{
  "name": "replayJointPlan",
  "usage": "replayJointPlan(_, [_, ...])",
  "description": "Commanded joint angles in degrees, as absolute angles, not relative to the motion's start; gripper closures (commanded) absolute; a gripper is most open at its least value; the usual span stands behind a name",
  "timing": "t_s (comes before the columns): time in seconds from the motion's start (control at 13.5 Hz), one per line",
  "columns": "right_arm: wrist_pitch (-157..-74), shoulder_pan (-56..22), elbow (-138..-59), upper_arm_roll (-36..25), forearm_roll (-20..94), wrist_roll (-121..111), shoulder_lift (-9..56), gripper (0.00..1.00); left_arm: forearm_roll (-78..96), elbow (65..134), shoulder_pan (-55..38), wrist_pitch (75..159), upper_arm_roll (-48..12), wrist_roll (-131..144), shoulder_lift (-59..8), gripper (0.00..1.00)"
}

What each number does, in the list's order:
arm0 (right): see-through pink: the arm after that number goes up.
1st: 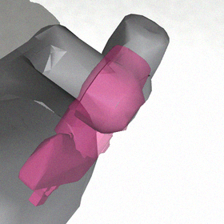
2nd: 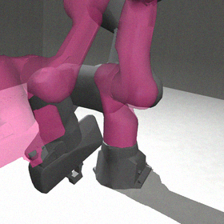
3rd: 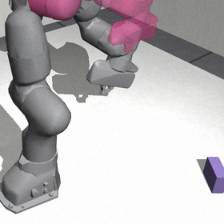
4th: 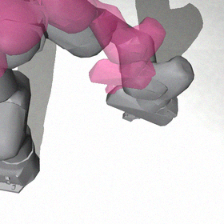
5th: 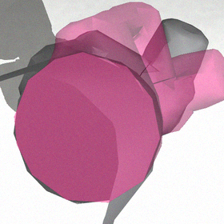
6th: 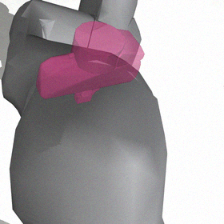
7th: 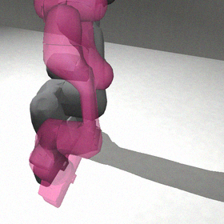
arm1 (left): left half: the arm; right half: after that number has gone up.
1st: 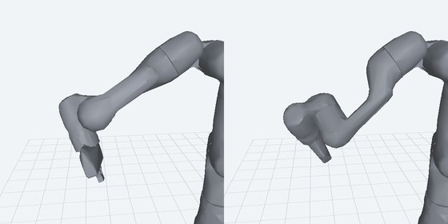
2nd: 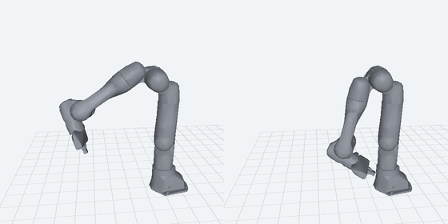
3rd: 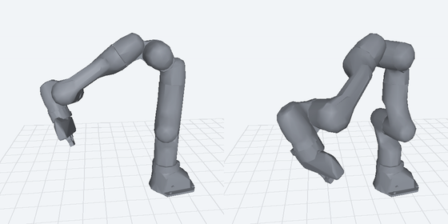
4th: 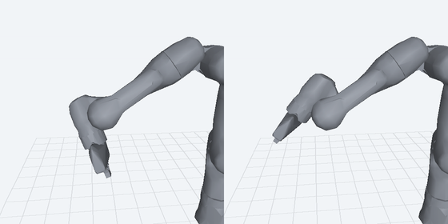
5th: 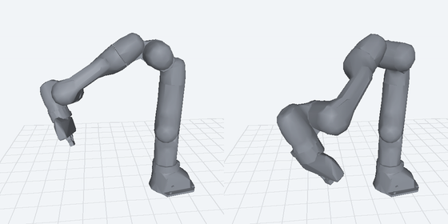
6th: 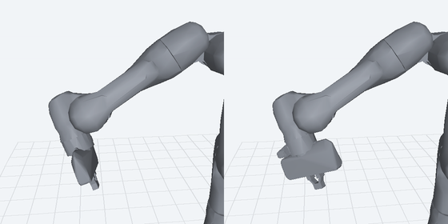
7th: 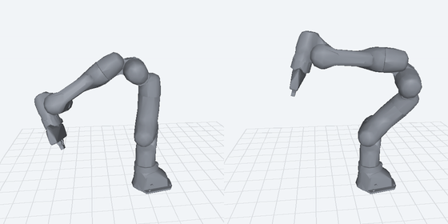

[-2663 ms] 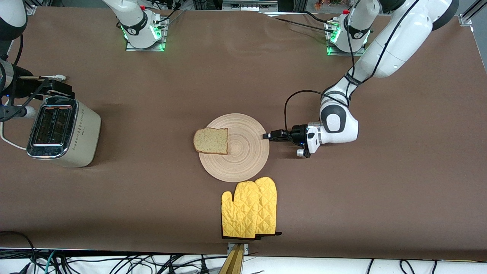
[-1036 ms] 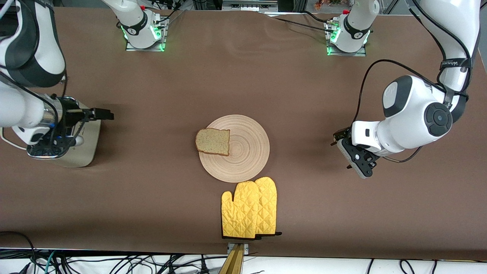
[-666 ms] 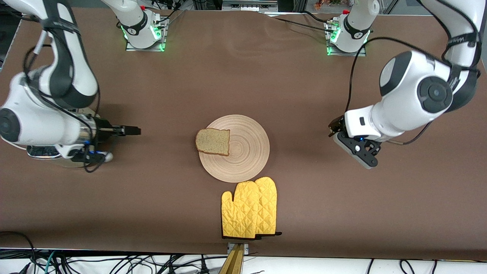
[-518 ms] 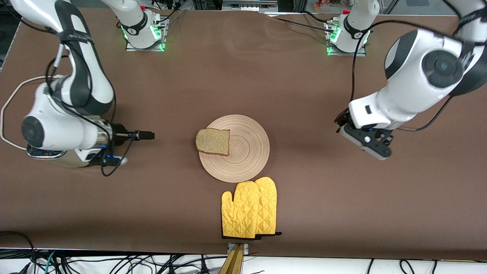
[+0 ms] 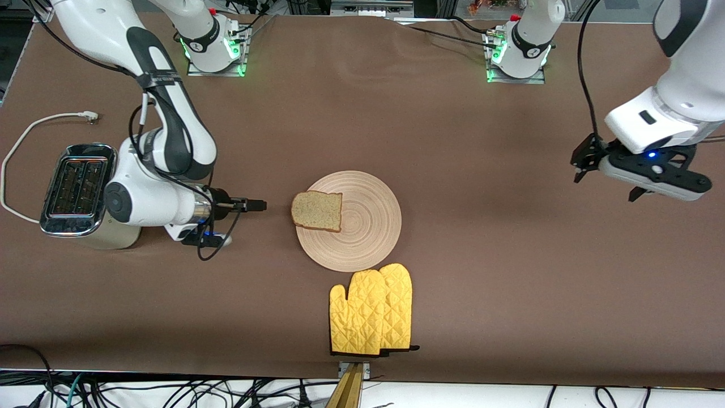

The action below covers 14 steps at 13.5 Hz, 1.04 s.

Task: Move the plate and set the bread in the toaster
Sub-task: 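Release the plate and raise the left gripper while the right gripper reaches the bread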

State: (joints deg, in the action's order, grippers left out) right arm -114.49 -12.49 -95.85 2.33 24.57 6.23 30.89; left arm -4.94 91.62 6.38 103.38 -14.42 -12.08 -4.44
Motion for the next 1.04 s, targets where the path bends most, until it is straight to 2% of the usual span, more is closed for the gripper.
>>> replayJointPlan(0.0, [-118.81,-14.67,-97.21,2.29,26.01,8.25,32.16,0.0,-1.06,104.48,2.91,104.5,-7.67,-10.72,6.39,0.0])
replayJointPlan(0.3, [-122.51,-17.75,-97.21,2.29,31.98,9.76,34.45,0.0,-1.05,105.73,1.14,103.89,-5.63,-10.72,6.94,0.0])
replayJointPlan(0.59, [-125.24,-19.16,-97.29,2.29,34.63,9.76,36.65,0.0,-1.05,101.17,1.23,95.21,-5.71,-10.9,4.75,0.0])
replayJointPlan(0.89, [-125.16,-19.34,-97.29,2.29,35.42,9.76,37.44,0.0,-1.23,97.75,1.23,95.27,-5.71,-10.9,2.47,0.0])
replayJointPlan(0.96, [-124.9,-19.34,-97.29,2.29,35.42,9.84,37.35,0.16,-0.97,96.43,1.14,95.36,-5.8,-11.42,1.24,0.0])
